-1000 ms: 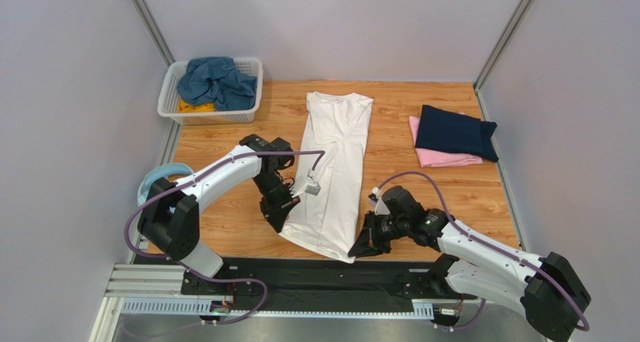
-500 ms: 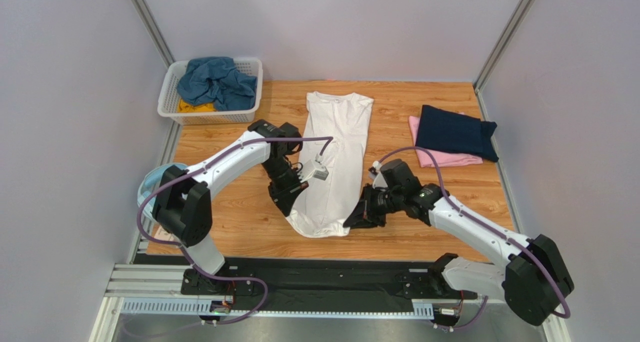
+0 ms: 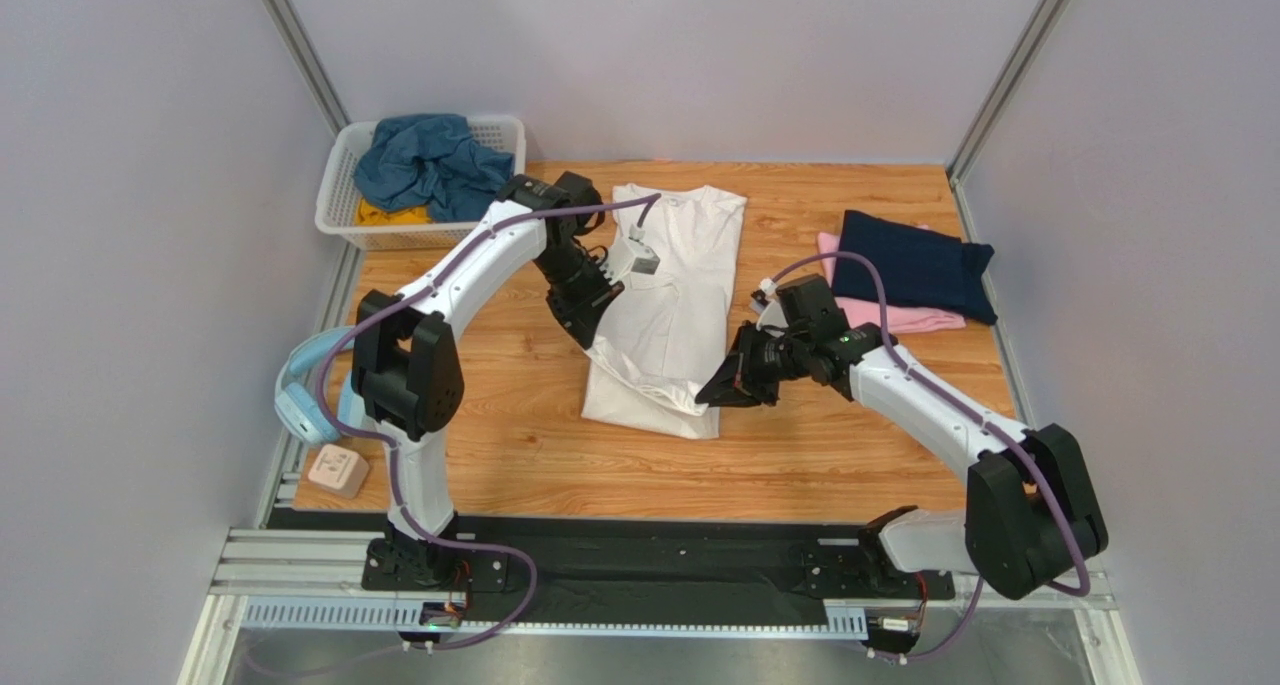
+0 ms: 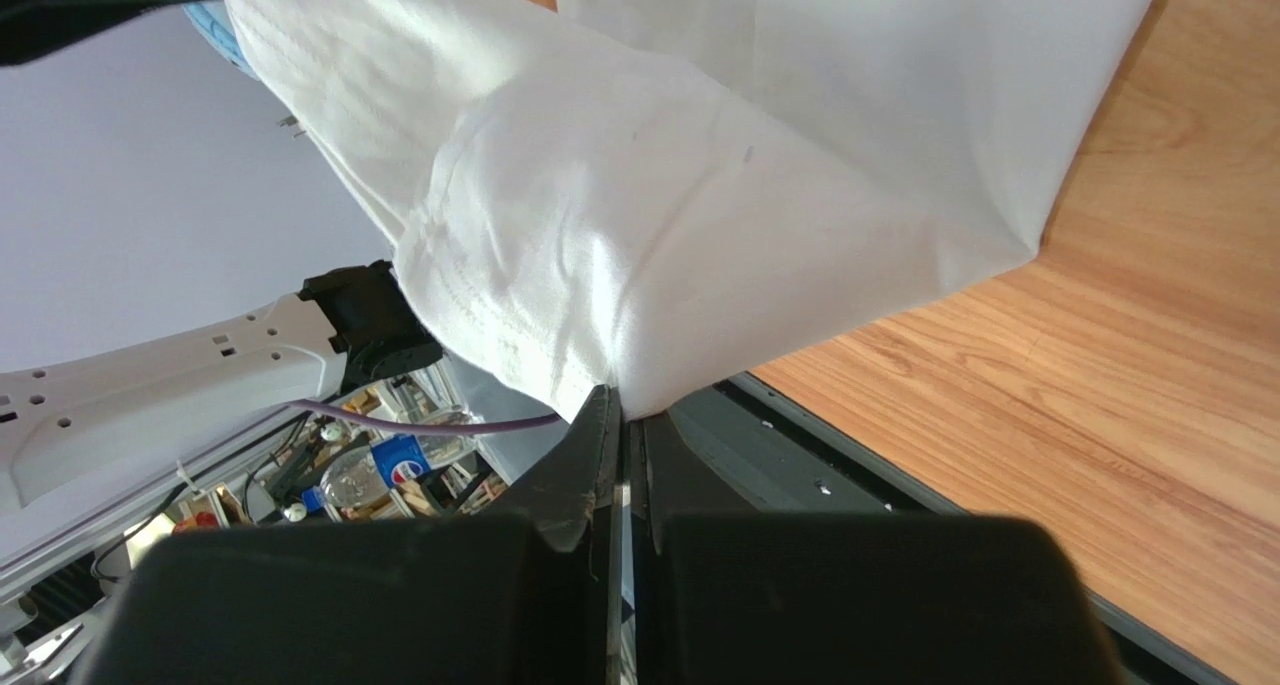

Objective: Fold and stack the t-shirts
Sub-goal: Fold the folded rectangular tshirt in 1/3 of the way

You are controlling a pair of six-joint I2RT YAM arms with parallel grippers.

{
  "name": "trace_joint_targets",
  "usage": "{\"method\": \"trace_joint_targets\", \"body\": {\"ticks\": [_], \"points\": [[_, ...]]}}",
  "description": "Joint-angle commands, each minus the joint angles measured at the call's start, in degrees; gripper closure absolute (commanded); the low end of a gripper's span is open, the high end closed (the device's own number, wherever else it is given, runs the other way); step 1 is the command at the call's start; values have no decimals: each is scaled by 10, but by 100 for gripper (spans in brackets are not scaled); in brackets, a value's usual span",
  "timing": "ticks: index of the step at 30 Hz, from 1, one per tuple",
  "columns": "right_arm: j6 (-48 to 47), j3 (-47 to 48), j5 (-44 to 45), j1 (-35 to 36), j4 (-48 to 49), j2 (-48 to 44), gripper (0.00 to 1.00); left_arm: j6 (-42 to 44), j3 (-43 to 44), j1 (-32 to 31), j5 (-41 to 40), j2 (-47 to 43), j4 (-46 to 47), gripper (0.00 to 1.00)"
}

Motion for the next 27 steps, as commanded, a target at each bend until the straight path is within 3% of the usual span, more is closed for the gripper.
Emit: {"method": "trace_joint_targets", "body": {"ticks": [1, 27], "points": [[-31, 35, -20, -22, 6, 19, 100, -11, 51, 8, -22, 22, -147, 100], [-85, 171, -55, -108, 3, 185, 100, -46, 196, 12, -61, 121, -152, 100]]}}
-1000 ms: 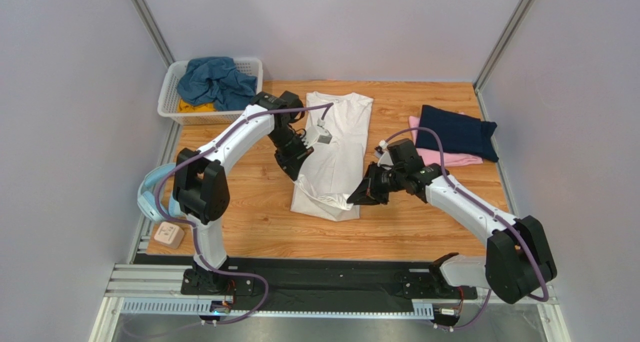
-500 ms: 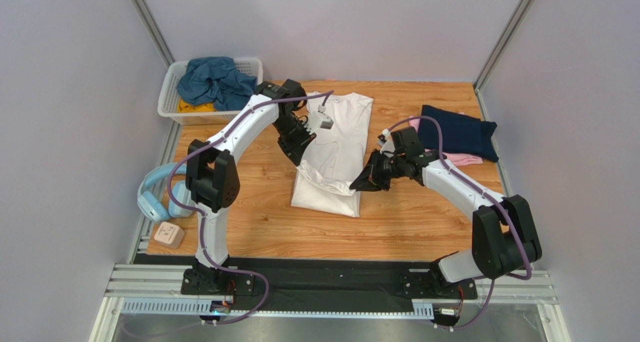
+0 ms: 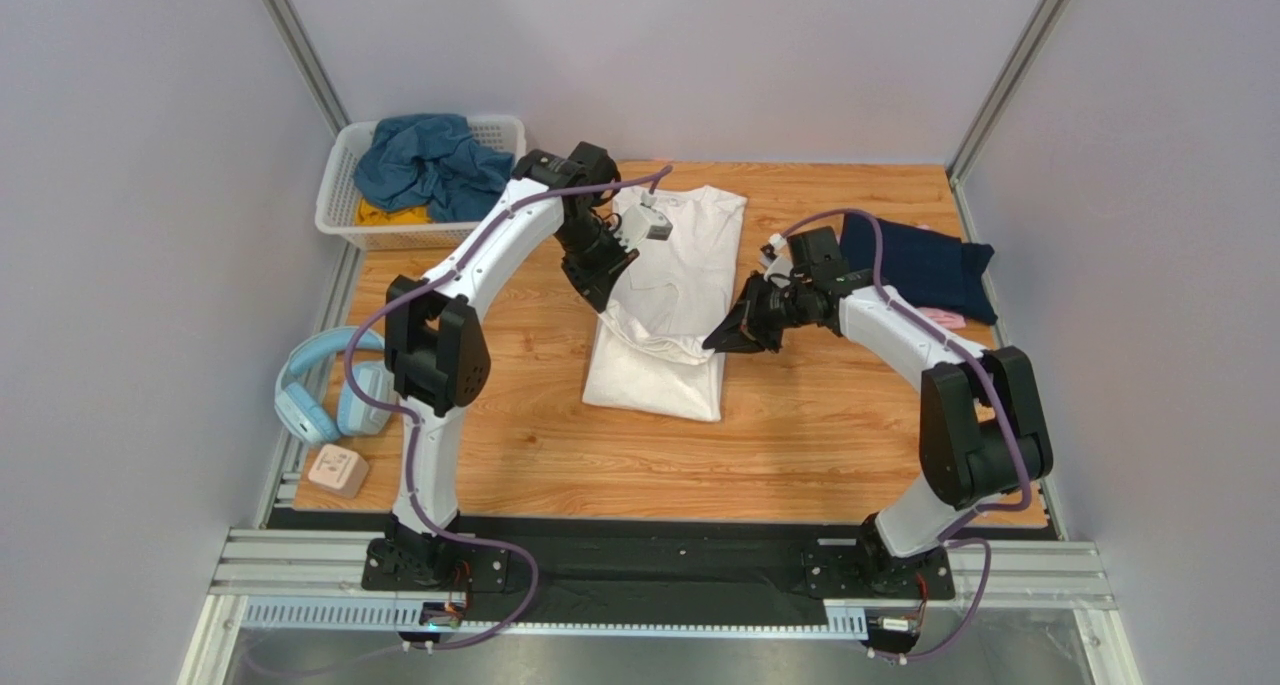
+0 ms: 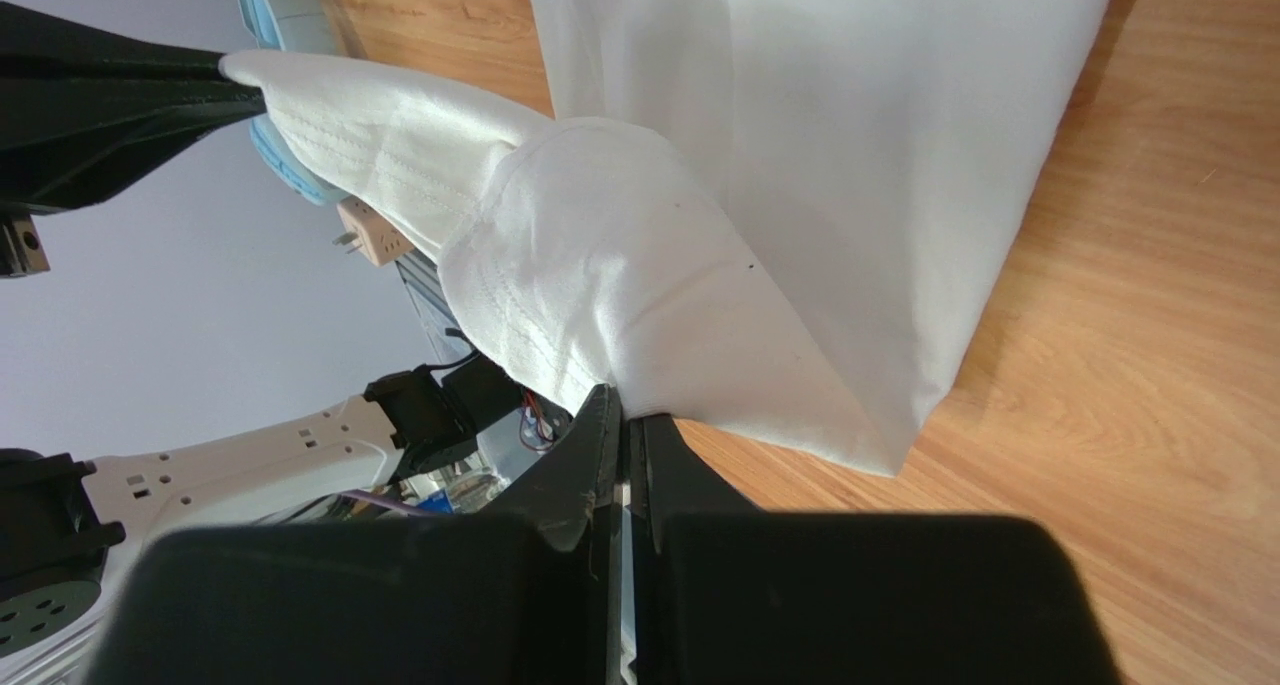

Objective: Fold and stack the t-shirts
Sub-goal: Fold the folded rectangular tshirt in 1/3 of the way

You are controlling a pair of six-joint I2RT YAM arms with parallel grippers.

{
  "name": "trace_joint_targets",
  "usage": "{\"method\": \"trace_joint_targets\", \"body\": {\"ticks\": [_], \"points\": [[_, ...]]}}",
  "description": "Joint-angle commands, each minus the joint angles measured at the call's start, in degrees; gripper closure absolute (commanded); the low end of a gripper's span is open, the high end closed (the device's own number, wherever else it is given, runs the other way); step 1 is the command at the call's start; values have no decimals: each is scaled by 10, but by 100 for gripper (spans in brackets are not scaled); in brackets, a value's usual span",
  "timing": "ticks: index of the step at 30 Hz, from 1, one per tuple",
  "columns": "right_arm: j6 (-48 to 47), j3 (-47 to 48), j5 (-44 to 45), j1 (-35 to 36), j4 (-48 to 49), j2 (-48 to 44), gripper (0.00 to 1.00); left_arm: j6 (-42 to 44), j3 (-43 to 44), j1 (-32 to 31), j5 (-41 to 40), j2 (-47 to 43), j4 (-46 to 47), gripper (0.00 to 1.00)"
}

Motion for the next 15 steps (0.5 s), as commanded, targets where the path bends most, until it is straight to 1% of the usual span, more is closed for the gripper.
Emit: {"method": "trace_joint_targets", "body": {"ticks": [1, 9, 15], "points": [[-22, 40, -17, -18, 3, 21, 100, -16, 23, 5, -17, 17, -149, 100], [-31, 85, -30, -29, -2, 78, 100, -20, 45, 16, -21, 51, -144, 100], [-30, 119, -34, -31, 2, 127, 100, -29, 89, 22, -28, 87, -142, 100]]}}
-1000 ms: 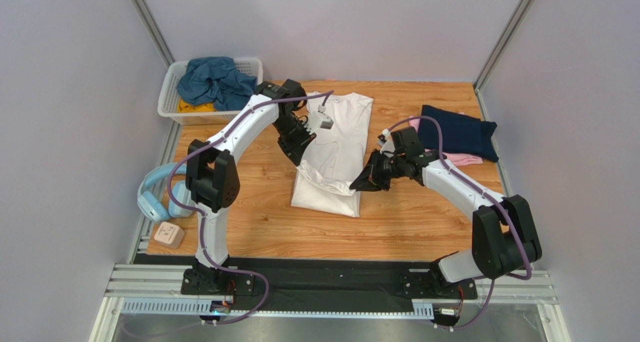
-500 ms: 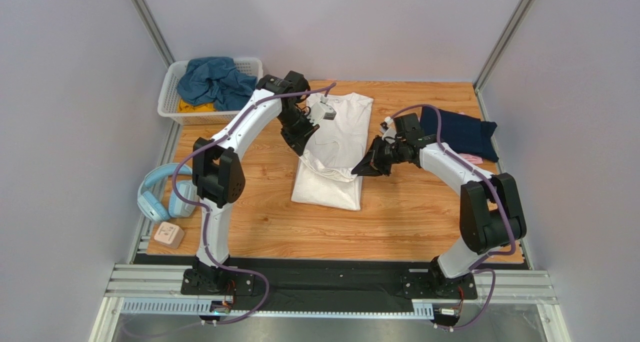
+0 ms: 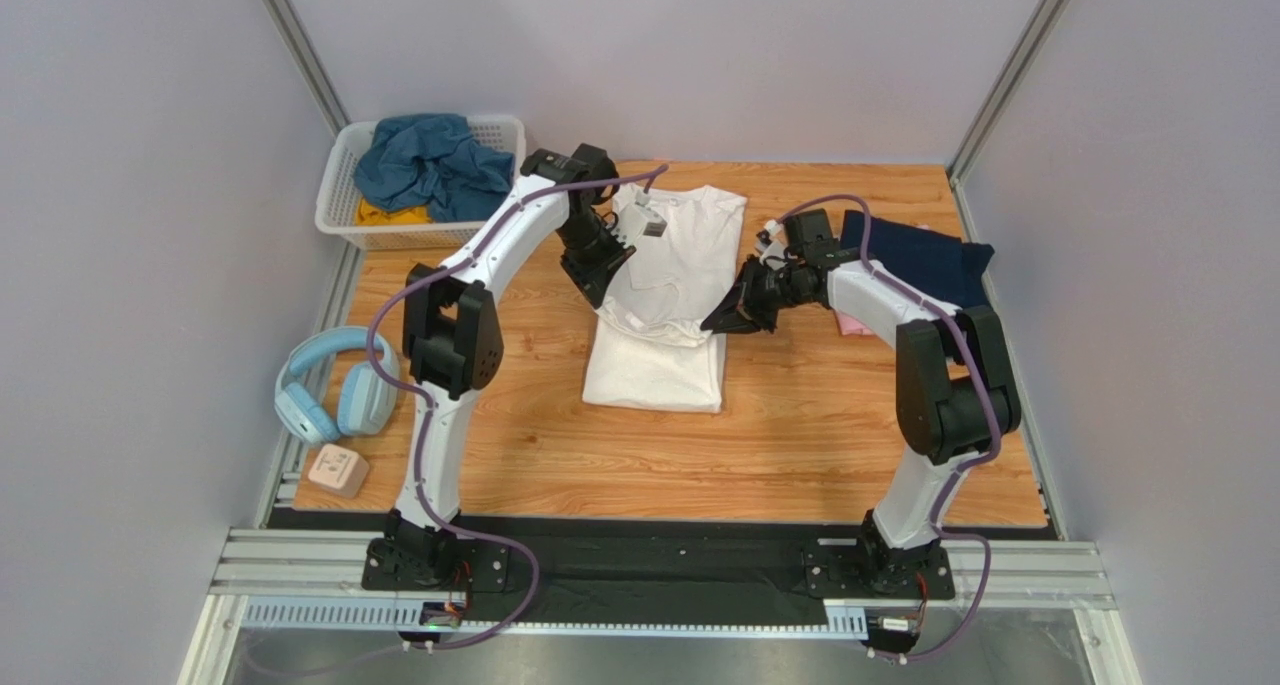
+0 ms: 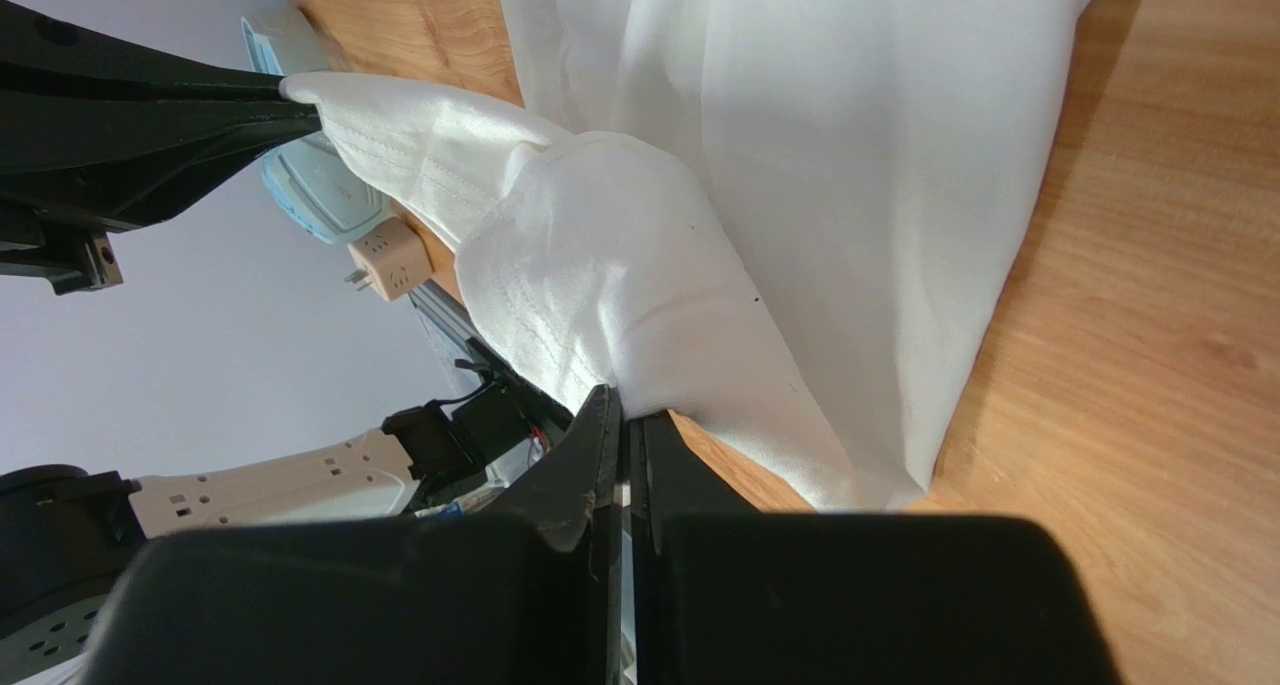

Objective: Fold and stack the t-shirts
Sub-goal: Fold the folded rectangular tshirt in 1/3 of the way

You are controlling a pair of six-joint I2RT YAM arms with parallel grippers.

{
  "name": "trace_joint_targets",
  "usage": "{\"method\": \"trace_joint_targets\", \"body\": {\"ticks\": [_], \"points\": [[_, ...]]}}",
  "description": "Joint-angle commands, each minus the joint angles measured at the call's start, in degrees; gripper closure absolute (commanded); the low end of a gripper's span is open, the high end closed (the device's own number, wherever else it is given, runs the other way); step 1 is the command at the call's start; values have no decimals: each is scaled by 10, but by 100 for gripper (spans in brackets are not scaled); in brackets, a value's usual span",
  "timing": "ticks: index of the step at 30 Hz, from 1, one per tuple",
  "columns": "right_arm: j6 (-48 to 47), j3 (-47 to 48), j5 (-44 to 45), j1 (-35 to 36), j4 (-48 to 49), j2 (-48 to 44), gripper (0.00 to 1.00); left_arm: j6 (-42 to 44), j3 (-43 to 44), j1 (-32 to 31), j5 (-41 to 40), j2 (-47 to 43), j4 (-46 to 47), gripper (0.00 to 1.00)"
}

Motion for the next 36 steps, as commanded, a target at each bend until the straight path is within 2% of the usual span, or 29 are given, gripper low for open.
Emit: {"method": "trace_joint_targets", "body": {"ticks": [1, 7, 20, 30, 33, 34, 36], "points": [[-10, 38, -16, -3, 5, 24, 100, -17, 56, 6, -10, 26, -143, 100], [-6, 49, -16, -12, 10, 43, 100, -23, 97, 8, -15, 54, -141, 100], [-5, 87, -18, -28, 12, 87, 100, -31, 129, 8, -26, 84, -128, 100], [-13, 114, -25, -38, 12, 154, 100, -41, 136, 8, -38, 122, -107, 100], [-13, 124, -25, -46, 12, 177, 97, -44, 131, 8, -50, 132, -96, 100], [-14, 128, -26, -50, 10, 184, 93, -46, 131, 9, -53, 136, -93, 100], [-11, 137, -29, -55, 8, 205, 87, -48, 134, 9, -62, 142, -89, 95]]}}
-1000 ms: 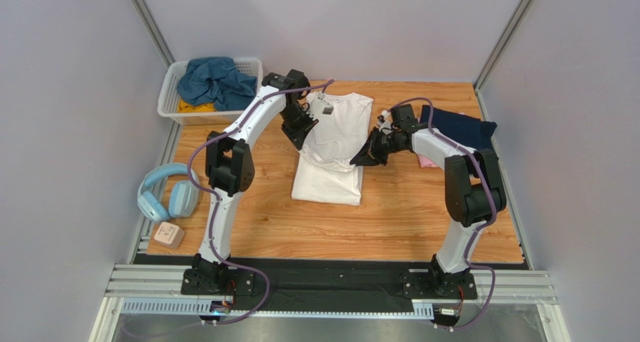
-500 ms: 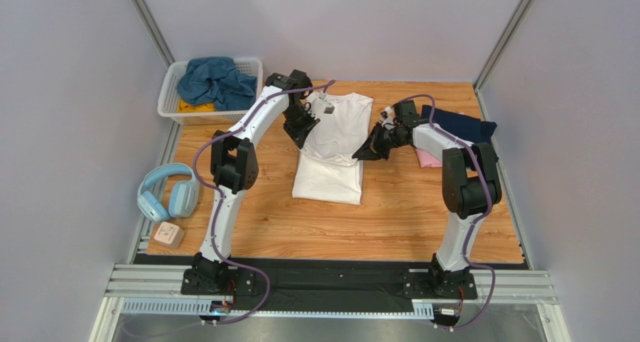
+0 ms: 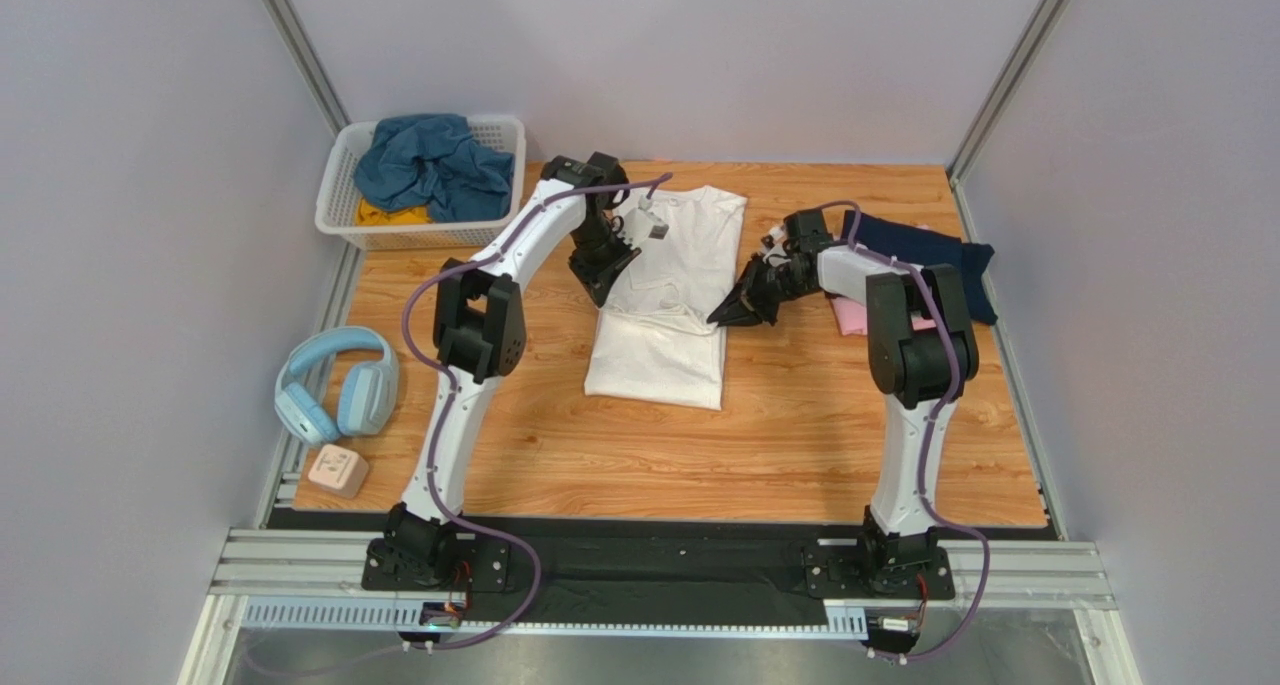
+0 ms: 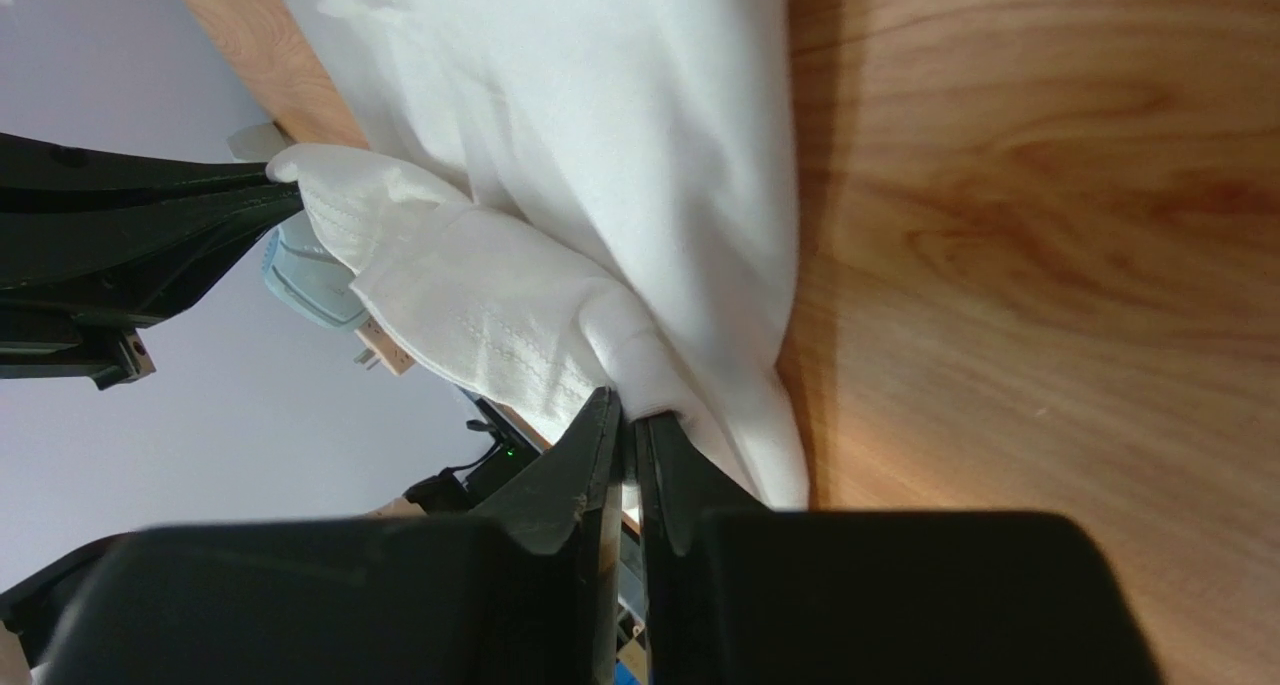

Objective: Fold and stack the t-shirts
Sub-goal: Fold the folded rectangular tshirt in 1/3 of the way

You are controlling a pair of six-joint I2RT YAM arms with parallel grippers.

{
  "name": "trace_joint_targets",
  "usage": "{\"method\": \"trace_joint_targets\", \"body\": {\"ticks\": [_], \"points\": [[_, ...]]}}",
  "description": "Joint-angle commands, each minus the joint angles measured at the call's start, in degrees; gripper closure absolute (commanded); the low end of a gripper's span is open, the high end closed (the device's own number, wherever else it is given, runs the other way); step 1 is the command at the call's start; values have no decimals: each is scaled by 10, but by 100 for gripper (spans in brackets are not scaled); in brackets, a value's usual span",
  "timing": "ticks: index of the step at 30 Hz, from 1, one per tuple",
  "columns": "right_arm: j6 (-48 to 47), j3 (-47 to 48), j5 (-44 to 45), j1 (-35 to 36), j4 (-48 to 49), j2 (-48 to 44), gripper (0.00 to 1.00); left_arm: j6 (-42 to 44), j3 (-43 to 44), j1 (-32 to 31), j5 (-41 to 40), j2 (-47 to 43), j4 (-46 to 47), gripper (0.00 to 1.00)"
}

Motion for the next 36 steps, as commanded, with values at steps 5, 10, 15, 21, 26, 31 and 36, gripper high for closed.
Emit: {"method": "trace_joint_targets", "body": {"ticks": [5, 10, 15, 21, 26, 31, 36], "points": [[-8, 85, -18, -24, -15, 61, 69, -21, 22, 4, -49, 8, -67, 85], [-16, 126, -17, -31, -45, 64, 51, -24, 34, 11, -80, -13, -61, 64], [-18, 156, -2, -47, -71, 23, 47, -13, 36, 14, -155, -78, -53, 12], [-38, 148, 57, -46, -98, -71, 46, -19, -15, 20, -119, -220, -52, 6], [-36, 103, 57, -25, -62, -132, 47, -46, -146, 40, 28, -376, -19, 6], [-86, 175, -29, 86, -118, -46, 49, -82, -208, 108, 131, -444, 13, 6], [-124, 261, -19, 174, -154, 64, 50, -94, -283, 146, 193, -473, 33, 6]]}}
